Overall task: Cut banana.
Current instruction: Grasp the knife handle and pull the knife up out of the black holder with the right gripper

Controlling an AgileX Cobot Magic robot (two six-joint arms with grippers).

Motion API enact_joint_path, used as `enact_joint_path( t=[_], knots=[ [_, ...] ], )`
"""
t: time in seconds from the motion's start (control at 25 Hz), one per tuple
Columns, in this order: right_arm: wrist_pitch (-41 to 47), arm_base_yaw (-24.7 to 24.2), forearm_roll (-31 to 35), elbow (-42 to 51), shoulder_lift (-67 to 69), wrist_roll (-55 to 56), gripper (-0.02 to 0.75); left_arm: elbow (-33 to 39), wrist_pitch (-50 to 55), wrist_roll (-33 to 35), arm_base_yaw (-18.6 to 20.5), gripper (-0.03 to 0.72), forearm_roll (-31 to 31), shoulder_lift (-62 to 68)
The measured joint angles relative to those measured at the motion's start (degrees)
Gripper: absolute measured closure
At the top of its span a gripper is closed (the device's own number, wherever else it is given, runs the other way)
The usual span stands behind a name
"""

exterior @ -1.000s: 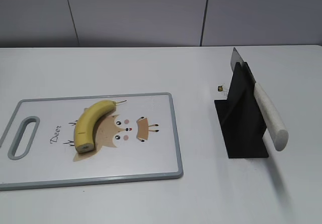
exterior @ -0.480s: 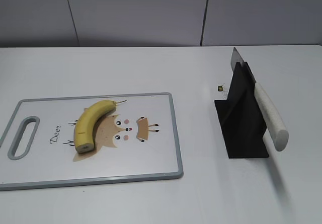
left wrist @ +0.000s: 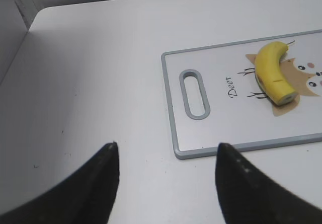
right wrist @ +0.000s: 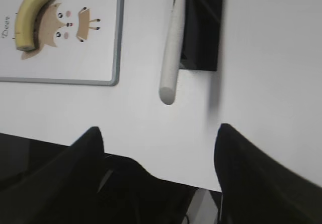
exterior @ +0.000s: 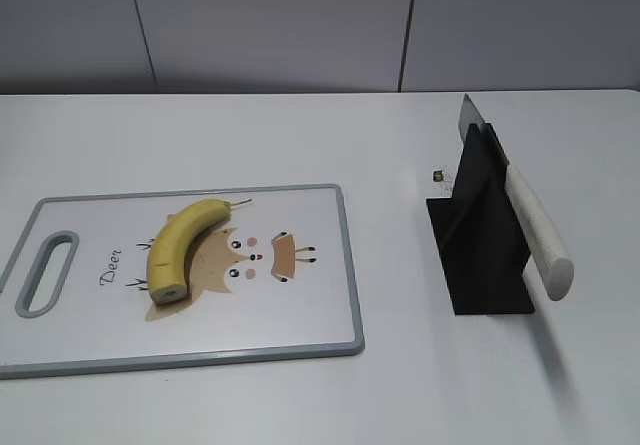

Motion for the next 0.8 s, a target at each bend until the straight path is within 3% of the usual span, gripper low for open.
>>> enact_joint_path(
  t=[0.48, 0.6, 0.8],
  knots=[
    [-0.11, 0.77, 5.08, -0.57, 11.98, 0.31, 0.223, 0.0, 0.0, 0.0, 0.0, 0.099, 0.0, 0.0],
    [-0.11, 4.79, 2.96, -0.72, 12.92, 2.53, 0.223, 0.0, 0.0, 0.0, 0.0, 0.099, 0.0, 0.0],
    [-0.11, 13.71, -6.51, -1.05, 16.14, 10.63, 0.226, 0.0, 0.0, 0.0, 0.0, 0.099, 0.0, 0.0]
  ],
)
